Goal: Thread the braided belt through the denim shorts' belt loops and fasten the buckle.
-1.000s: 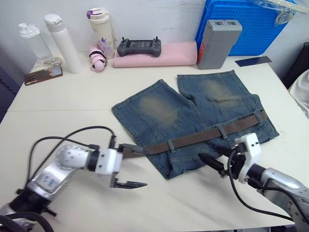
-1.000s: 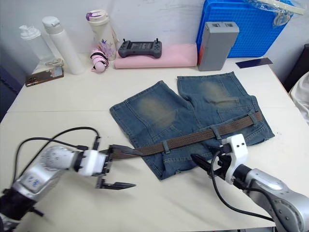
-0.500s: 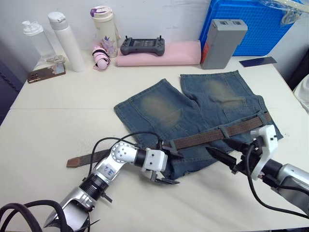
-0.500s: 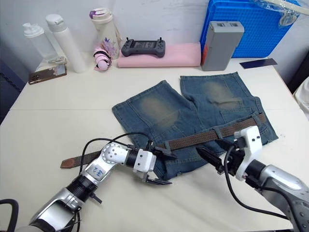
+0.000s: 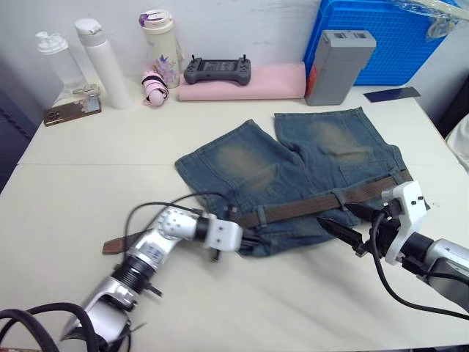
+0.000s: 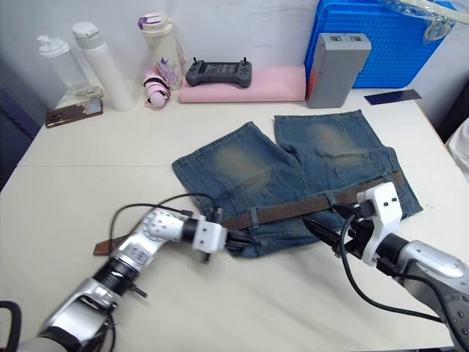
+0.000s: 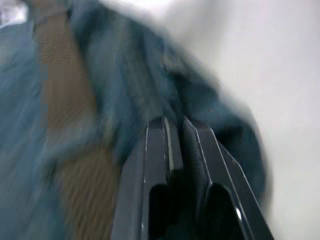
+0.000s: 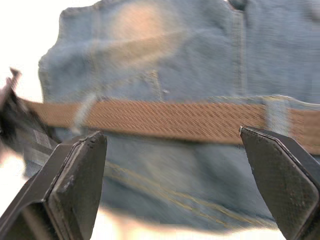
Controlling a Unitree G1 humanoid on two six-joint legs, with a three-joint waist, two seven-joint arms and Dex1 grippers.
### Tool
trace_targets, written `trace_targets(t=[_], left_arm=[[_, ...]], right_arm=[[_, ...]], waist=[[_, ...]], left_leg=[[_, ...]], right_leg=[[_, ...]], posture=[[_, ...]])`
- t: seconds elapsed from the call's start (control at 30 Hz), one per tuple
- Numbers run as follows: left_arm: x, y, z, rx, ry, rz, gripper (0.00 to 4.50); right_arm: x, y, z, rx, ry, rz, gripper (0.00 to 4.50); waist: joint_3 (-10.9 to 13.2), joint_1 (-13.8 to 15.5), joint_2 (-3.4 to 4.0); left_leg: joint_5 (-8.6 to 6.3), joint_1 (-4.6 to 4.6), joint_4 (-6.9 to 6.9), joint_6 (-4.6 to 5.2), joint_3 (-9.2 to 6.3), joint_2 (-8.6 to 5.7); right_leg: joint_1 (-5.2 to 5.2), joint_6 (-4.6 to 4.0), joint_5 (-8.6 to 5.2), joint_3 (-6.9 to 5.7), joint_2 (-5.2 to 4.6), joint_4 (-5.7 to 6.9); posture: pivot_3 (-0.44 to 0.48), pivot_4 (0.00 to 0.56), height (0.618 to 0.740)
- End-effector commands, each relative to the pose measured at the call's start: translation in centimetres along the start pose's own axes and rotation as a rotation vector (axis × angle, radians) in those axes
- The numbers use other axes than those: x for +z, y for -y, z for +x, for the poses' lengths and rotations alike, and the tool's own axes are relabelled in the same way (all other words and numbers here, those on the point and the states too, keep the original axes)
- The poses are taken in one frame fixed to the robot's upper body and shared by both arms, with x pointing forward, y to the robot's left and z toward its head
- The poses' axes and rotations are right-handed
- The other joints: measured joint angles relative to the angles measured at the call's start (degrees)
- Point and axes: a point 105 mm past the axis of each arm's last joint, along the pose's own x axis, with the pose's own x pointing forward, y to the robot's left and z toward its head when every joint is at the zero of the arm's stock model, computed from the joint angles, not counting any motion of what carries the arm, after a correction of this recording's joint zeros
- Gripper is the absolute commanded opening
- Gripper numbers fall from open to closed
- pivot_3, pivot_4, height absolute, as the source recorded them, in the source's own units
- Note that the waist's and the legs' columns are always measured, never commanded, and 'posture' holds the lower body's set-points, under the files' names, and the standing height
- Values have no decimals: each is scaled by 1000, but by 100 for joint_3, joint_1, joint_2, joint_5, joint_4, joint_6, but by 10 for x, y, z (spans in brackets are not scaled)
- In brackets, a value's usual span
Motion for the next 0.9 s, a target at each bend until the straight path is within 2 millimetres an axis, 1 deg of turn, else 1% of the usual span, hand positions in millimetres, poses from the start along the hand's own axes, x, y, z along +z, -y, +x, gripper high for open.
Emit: trace_targets(t=[0.03, 0.07, 0.13, 0.2, 0.27, 0.33, 0.4, 0.43, 0.47, 0.57, 0.63, 0.7, 0.77, 0.8, 0.9], left_arm=[[-51, -6, -66, 29, -259, 4, 471], [-56, -9, -80, 33, -294, 13, 471], [-61, -12, -93, 36, -325, 28, 471], [-66, -14, -108, 31, -372, 42, 471], [-62, -16, -114, 40, -342, 37, 471], [-42, -18, -98, 65, -193, -14, 471], [-8, -20, -77, 81, 21, -137, 471], [7, -19, -69, 77, 108, -204, 471], [18, -18, -65, 68, 163, -254, 471], [48, -4, -47, -7, 287, -370, 1330], [60, 2, -38, -40, 324, -394, 2241], [63, 5, -29, -59, 316, -372, 3188], [58, 12, -14, -79, 276, -307, 4132], [56, 13, -6, -78, 259, -279, 4469], [43, 11, 20, -53, 178, -178, 4469]], right_arm=[[-2, 1, -3, 17, -89, -228, 4500], [-5, 2, -3, 28, -124, -304, 4500], [-10, 4, -2, 42, -164, -406, 4500], [-16, 15, -2, 21, -218, -528, 4500], [-18, 22, -1, 22, -231, -563, 4500], [-13, 25, 1, 18, -190, -526, 4500], [-13, 23, 3, 30, -177, -499, 4500], [-14, 23, 4, 35, -175, -486, 4500], [-14, 22, 5, 37, -173, -477, 4500], [-17, 22, 6, 36, -170, -443, 4500], [-16, 21, 8, 35, -157, -418, 4500], [-14, 20, 9, 34, -141, -399, 4500], [-12, 19, 9, 30, -128, -379, 4500], [-12, 19, 8, 29, -124, -372, 4500], [-11, 18, 7, 25, -124, -369, 4500]], waist=[[0, -37, 0], [-1, -65, 0], [0, -87, 0], [1, -69, -2], [0, -68, -14], [1, -96, -19], [2, -113, -16], [4, -107, -16], [8, -98, -22], [14, -80, -32], [14, -66, -32], [14, -53, -32], [14, -45, -31], [14, -40, -32], [14, 4, -32]], left_leg=[[1, 4, -2, -1, 3, 0], [1, 7, -2, -1, 4, 0], [1, 12, -6, -1, 9, 0], [1, 12, -6, -1, 10, -2], [1, 7, -4, 0, 14, -5], [1, 6, -5, -1, 18, -3], [1, 5, -8, 0, 14, 1], [1, 2, -8, 0, 9, 1], [0, -10, -5, 1, -1, 1], [0, -62, 30, 2, -40, -1], [0, -83, 53, 2, -60, -3], [0, -85, 60, 2, -62, -7], [0, -87, 67, 2, -61, -7], [0, -85, 70, 2, -61, -7], [0, -89, 72, 2, -57, -9]], right_leg=[[1, 0, 0, 4, 0, 0], [3, 0, 0, 4, 0, 0], [4, 0, 0, 7, -1, -1], [3, 0, 0, 5, -3, 3], [4, 1, 0, 1, -5, 2], [2, 1, 0, -9, -4, 3], [-10, 1, 0, -11, -5, 6], [-16, 1, 0, -11, -7, 10], [-23, 0, 0, -13, -8, 14], [-43, 0, 0, -32, -7, 15], [-44, 0, 0, -39, -7, 15], [-38, 1, 0, -37, -9, 14], [-36, 1, 1, -37, -8, 14], [-33, 1, 1, -37, -8, 14], [-35, 1, 1, -37, -7, 13]], posture=[[0, 150, 740], [0, 150, 740], [0, 150, 740], [0, 150, 740], [0, 150, 740], [0, 150, 740], [0, 150, 740], [0, 150, 740], [0, 150, 740], [0, 150, 740], [0, 150, 740], [0, 150, 740], [0, 150, 740], [0, 150, 740], [0, 150, 740]])
